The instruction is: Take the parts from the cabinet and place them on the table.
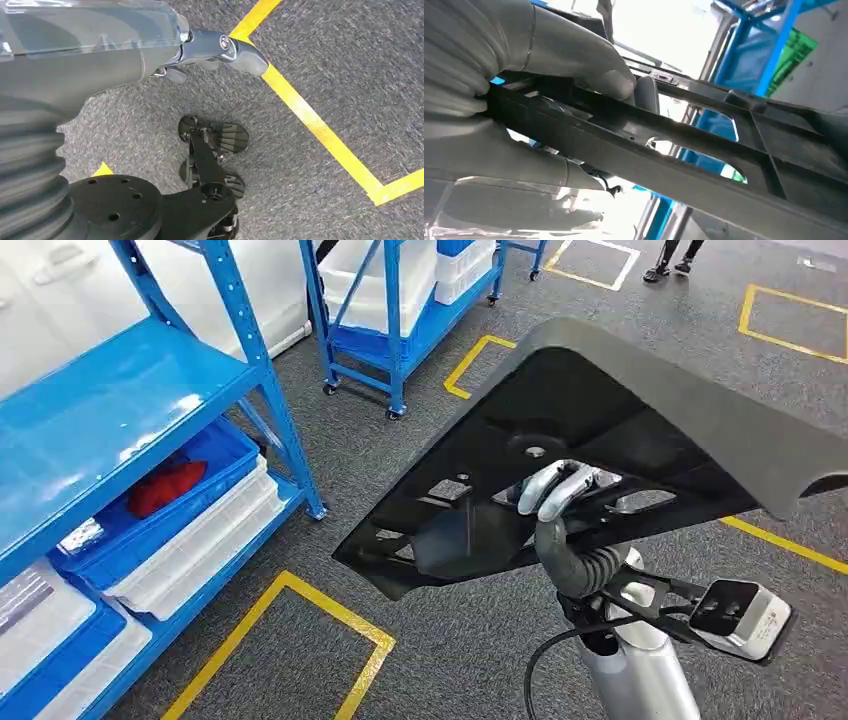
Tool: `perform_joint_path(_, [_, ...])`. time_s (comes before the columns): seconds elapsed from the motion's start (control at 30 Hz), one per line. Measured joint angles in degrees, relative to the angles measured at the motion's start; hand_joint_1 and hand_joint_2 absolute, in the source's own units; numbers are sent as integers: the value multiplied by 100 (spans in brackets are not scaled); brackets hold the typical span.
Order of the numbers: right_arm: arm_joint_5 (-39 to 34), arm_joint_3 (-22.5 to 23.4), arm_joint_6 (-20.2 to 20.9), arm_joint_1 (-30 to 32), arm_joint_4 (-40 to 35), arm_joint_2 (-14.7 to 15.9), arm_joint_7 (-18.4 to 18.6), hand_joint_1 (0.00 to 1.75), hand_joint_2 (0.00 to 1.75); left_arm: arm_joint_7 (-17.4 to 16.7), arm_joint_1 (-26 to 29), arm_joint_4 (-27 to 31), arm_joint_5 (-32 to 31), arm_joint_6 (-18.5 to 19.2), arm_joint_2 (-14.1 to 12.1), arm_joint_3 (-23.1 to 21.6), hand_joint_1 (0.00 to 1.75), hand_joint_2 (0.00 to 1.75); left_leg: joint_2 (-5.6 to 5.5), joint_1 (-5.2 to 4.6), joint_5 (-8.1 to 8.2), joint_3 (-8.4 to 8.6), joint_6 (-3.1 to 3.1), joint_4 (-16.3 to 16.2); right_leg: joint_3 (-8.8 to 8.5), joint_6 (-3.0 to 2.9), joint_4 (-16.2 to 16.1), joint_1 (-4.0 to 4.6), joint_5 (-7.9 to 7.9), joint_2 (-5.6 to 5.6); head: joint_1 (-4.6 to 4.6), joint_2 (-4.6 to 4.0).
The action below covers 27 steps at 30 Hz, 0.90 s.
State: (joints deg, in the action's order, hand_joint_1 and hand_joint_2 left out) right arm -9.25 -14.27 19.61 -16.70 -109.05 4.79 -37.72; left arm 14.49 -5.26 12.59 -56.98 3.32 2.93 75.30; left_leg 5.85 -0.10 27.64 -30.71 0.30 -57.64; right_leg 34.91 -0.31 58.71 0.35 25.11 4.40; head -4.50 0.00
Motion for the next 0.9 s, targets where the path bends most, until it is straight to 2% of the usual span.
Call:
perform_joint_path(0.07, [-2, 70, 9, 0, -28, 0, 4, 175, 175, -22, -1, 2, 4, -13, -46, 55, 0, 175, 115, 5, 7, 29, -54, 16, 28, -39, 5, 19, -2, -127, 0, 0])
perform_joint_path(0.1, [0, 103, 9, 4, -44, 0, 7, 175, 175, -28, -11, 2, 2, -15, -55, 61, 0, 175, 188, -8, 25, 46, -85, 14, 25, -75, -32, -6, -25, -201, 0, 0])
perform_joint_path(0.13, [9, 155, 9, 13, -83, -2, 7, 175, 175, -46, -17, 2, 0, -26, -77, 63, 0, 175, 63, 36, 97, 35, -123, -45, -10, -109, -70, -46, -54, -273, 0, 0])
perform_joint_path(0.17, [20, 190, 7, 5, -116, -2, 2, 175, 175, -55, -12, 2, -4, -28, -92, 68, 0, 175, -258, 43, 264, -51, -141, -261, -9, -146, -83, -55, -64, -333, 0, 0])
perform_joint_path(0.2, [31, 212, 4, 11, -122, -13, -2, 175, 175, -70, -2, 2, -18, -26, -103, 72, 0, 175, -421, 64, 496, -225, -158, -660, -1, -169, -83, -53, -71, -393, 0, 0])
perform_joint_path(0.23, [68, 225, 0, 40, -120, -13, -24, 175, 175, -94, 8, 2, -18, -28, -116, 79, 0, 175, -502, 64, 718, -452, -171, -1149, 3, -180, -83, -51, -74, -474, 0, 0])
perform_joint_path(0.27, [105, 245, -2, 78, -120, -13, -50, 175, 175, -114, 25, 2, -18, -31, -136, 90, 0, 175, -528, 64, 872, -652, -182, -1564, 7, -183, -79, -45, -74, -557, 0, 0])
perform_joint_path(0.3, [144, 278, -4, 122, -118, -13, -96, 175, 175, -127, 36, 2, -20, -33, -146, 92, 0, 175, -531, 64, 895, -784, -188, -1811, 10, -183, -69, -42, -74, -645, 0, 0])
perform_joint_path(0.33, [162, 304, -5, 159, -114, -13, -142, 175, 175, -170, 38, 2, -20, -48, -157, 94, 0, 175, -532, 64, 775, -778, -184, -1754, 9, -182, -54, -42, -73, -722, 0, 0])
perform_joint_path(0.37, [166, 323, -2, 179, -114, -13, -168, 175, 175, -203, 35, 2, -18, -66, -168, 96, 0, 175, -537, 67, 529, -645, -175, -1426, 9, -179, -38, -46, -72, -809, 0, 0])
perform_joint_path(0.4, [166, 337, 4, 180, -114, -13, -186, 175, 175, -232, 33, 2, -9, -83, -184, 103, 0, 175, -576, 73, 230, -417, -161, -903, 8, -170, -18, -50, -66, -897, 0, 0])
perform_joint_path(0.43, [164, 356, 9, 180, -114, -13, -208, 175, 175, -258, 32, 2, -7, -107, -197, 107, 0, 175, -727, 82, -38, -173, -142, -353, 8, -151, 4, -55, -55, -976, 0, 0])
perform_joint_path(0.47, [164, 372, 9, 194, -111, -13, -216, 175, 175, -280, 30, 2, -7, -116, -212, 116, 0, 175, -1082, 107, 27, -73, -119, -126, 28, -121, 17, -51, -56, -1030, 0, 0])
perform_joint_path(0.5, [166, 380, 9, 190, -105, -13, -214, 175, 175, -282, 35, 2, -2, -126, -212, 124, 0, 175, -1071, 111, 7, -78, -115, -53, 59, -80, 41, -57, -68, -1101, 0, 0])
perform_joint_path(0.53, [164, 382, 9, 201, -103, -13, -219, 175, 175, -295, 36, 2, 0, -133, -214, 131, 0, 175, -1003, 83, 2, -56, -94, -61, 84, -36, 20, -77, -92, -1160, 2, 0])
perform_joint_path(0.6, [166, 417, 9, 232, -100, -13, -216, 175, 175, -299, 18, 2, 0, -131, -229, 138, 0, 175, -888, 62, -38, -49, -26, -39, 107, 56, -29, -96, -145, -1297, 0, 0])
perform_joint_path(0.63, [166, 433, 9, 235, -100, -13, -216, 175, 175, -299, 9, 2, 0, -131, -227, 138, 0, 175, -797, 139, -96, -26, 39, 43, 117, 73, 3, -94, -122, -1286, 0, 0])
perform_joint_path(0.67, [164, 457, 9, 231, -103, -13, -223, 175, 175, -297, 0, 2, 0, -131, -227, 138, 0, 175, -722, 117, -108, -16, 76, 68, 189, 78, 168, -52, 14, -949, 2, 0])
perform_joint_path(0.7, [164, 457, 9, 220, -98, -13, -221, 175, 175, -297, 7, 2, 0, -131, -232, 142, 0, 175, -650, 101, -111, -20, 97, 68, 371, 97, 535, -52, 246, -693, 0, 0])
perform_joint_path(0.73, [164, 459, 7, 230, -98, -13, -221, 175, 175, -297, 27, 2, 0, -131, -232, 146, 0, 175, -573, 82, -106, -24, 104, 66, 587, 115, 991, -70, 465, -561, 2, 0])
perform_joint_path(0.77, [164, 459, 9, 245, -92, -13, -219, 175, 175, -297, 42, 2, 0, -131, -232, 151, 0, 175, -493, 66, -100, -28, 112, 65, 808, 131, 1445, -89, 643, -501, 0, 0])
perform_joint_path(0.8, [164, 459, 9, 263, -85, -13, -221, 175, 175, -299, 45, 2, 0, -131, -234, 157, 0, 175, -411, 57, -97, -35, 111, 63, 965, 145, 1767, -108, 721, -481, 0, 0])
perform_joint_path(0.83, [164, 461, 7, 277, -79, -13, -219, 175, 175, -308, 44, 2, 0, -146, -236, 162, 0, 175, -337, 56, -92, -34, 107, 62, 976, 156, 1781, -120, 657, -467, 2, 0])
perform_joint_path(0.87, [164, 461, 4, 280, -74, -13, -214, 175, 175, -321, 37, 2, 2, -157, -236, 170, 0, 175, -267, 55, -81, -30, 98, 61, 837, 163, 1526, -128, 474, -451, 0, 0])
perform_joint_path(0.9, [168, 463, 4, 277, -72, -9, -210, 175, 175, -352, 33, 2, 2, -181, -234, 179, 0, 175, -204, 56, -68, -19, 81, 57, 578, 161, 1056, -128, 241, -405, 0, 0])
